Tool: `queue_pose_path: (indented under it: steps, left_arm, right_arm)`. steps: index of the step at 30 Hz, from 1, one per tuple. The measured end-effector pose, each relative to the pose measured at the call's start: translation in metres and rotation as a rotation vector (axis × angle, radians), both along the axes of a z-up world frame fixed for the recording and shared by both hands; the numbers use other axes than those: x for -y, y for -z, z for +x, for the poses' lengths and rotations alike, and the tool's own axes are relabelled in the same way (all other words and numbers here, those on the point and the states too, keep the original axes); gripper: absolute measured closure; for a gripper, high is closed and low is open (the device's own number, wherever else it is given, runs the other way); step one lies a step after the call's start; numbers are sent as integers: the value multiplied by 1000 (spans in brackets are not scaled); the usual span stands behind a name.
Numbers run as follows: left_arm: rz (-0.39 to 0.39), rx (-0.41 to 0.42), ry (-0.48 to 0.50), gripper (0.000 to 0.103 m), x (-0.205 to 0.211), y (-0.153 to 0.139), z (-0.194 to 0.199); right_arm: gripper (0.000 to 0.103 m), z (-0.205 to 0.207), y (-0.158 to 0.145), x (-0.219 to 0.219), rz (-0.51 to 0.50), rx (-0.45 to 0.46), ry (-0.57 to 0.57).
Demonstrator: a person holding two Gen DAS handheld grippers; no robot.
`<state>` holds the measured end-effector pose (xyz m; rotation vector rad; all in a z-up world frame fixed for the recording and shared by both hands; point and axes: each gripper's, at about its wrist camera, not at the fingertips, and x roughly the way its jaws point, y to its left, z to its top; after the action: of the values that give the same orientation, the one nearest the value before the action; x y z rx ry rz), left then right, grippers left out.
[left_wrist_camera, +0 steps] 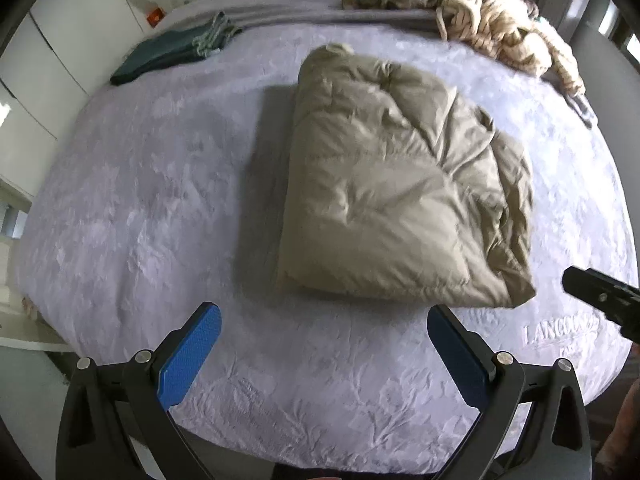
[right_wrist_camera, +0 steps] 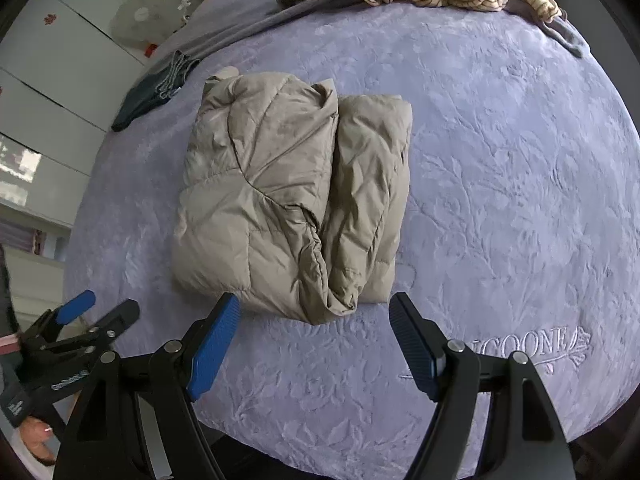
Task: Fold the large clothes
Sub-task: 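Withdraw both open tools from the folded coat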
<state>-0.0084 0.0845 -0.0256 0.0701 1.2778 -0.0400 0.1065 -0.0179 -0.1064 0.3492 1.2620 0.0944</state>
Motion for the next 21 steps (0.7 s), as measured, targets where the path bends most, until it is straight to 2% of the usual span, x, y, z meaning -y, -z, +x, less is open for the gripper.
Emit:
queue_pose_path:
  steps: [13, 21]
  left_arm:
    - [3, -24, 143, 0, -21, 14, 43]
    - [-8, -42, 147, 0, -43, 19, 57]
  right_arm:
    - [20, 18, 25, -32, -15, -55, 104]
    - [20, 31, 22, -52, -66, -68, 102]
